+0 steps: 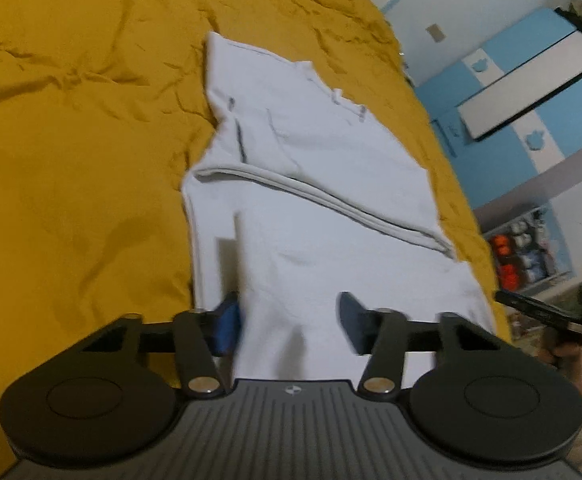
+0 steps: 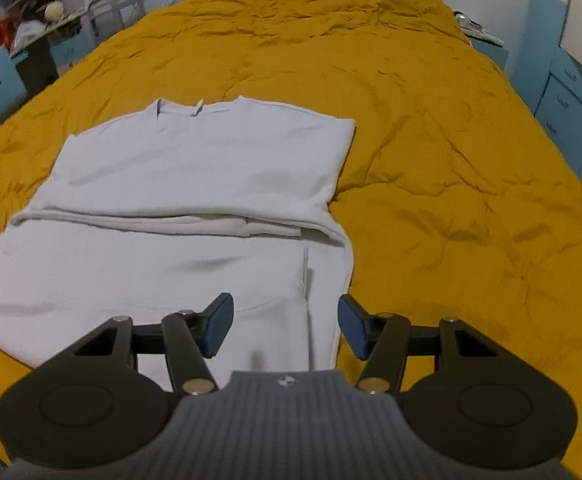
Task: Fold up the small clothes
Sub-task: 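Move both tools to the hem and grasp it with both tools, then lift the hem and fold it toward the collar with both tools, release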
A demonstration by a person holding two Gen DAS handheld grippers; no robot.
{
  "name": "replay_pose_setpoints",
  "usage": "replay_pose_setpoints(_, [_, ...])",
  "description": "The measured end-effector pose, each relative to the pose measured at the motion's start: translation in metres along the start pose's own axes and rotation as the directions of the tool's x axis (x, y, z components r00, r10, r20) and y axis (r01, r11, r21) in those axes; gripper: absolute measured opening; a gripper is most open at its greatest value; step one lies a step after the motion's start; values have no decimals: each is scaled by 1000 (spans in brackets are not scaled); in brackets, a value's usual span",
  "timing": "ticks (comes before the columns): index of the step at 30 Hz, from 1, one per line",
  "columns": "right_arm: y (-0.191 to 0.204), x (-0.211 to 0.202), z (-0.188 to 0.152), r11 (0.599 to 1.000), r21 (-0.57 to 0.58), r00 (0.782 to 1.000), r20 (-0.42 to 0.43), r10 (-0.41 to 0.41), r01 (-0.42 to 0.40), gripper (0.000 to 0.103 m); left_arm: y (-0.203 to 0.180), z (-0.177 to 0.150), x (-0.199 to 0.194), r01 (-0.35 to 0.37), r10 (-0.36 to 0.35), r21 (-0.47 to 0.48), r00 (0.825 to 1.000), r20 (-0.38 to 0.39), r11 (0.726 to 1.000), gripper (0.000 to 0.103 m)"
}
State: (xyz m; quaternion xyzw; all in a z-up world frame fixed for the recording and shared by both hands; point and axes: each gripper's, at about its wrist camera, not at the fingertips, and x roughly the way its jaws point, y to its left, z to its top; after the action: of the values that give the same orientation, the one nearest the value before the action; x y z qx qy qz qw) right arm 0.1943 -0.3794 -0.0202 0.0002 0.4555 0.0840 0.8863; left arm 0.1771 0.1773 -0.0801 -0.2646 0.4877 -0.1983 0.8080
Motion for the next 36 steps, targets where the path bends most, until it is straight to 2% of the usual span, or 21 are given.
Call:
replay_pose_setpoints(5, [-10,-1,1,997,56,999,16,44,-45,56,3,2,1,-34,34,3,999,15,999,35])
replay_pose_setpoints(11, [-12,16,12,994,56,996,8,92,-92,54,8,2,3,-47,48,-27,999,11,999,35])
replay_pose_setpoints(17, [-18,58,20,990,79,991,-46,123,-119,50,9,2,5,-74,75,-27,997,18,997,35])
replay_pose_setpoints(18, [-20,64,19,987,99,989,-55,136,-130,41,8,2,5,-76,76,-23,997,22,997,35])
replay_pose_setpoints(19, [-23,69,18,982,122,986,-64,156,-148,32,8,1,4,-82,83,-20,996,28,996,29])
replay_pose_setpoints(20, [-24,72,16,977,140,983,-66,171,-160,28,7,1,4,-88,88,-21,995,35,996,22])
replay_pose_setpoints(21, [-24,72,15,976,146,984,-58,170,-160,13,6,1,3,-93,94,-25,995,42,995,19])
replay_pose_setpoints(22, [-23,70,15,977,140,984,-47,170,-162,8,3,0,1,-99,100,-23,994,55,995,14])
replay_pose_setpoints(28, [-10,31,19,987,58,988,48,149,-152,4,-26,2,-15,-142,135,46,982,129,989,11])
replay_pose_setpoints(31, [-5,7,26,991,19,988,88,128,-130,3,-48,8,-27,-183,162,105,970,183,977,10])
replay_pose_setpoints(36, [1,-35,46,994,-48,981,165,104,-97,3,-82,30,-52,-211,150,190,945,292,959,10])
